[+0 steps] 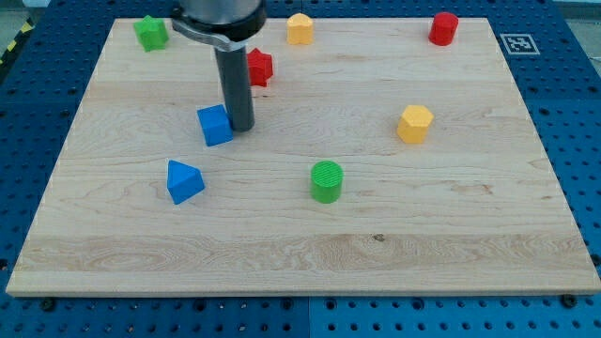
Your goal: Push the blue cube below the green star
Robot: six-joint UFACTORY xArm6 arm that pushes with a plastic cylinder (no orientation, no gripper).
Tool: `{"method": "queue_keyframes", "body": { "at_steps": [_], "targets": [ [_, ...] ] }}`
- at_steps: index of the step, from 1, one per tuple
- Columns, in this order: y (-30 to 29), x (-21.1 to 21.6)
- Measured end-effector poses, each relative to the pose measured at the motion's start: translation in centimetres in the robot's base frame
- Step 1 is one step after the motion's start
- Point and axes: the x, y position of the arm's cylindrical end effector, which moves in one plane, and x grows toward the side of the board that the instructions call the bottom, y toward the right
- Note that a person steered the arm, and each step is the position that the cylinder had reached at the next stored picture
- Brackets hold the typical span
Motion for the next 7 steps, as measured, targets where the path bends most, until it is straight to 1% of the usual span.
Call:
{"method": "queue_keyframes", "body": {
  "at_steps": [2, 3, 4, 5, 7],
  "targets": [
    [-3.6, 0.7],
    [-0.7, 2.1],
    [-1.0, 4.2],
    [-4.5, 4.9],
    [-5.8, 4.6]
  ]
}}
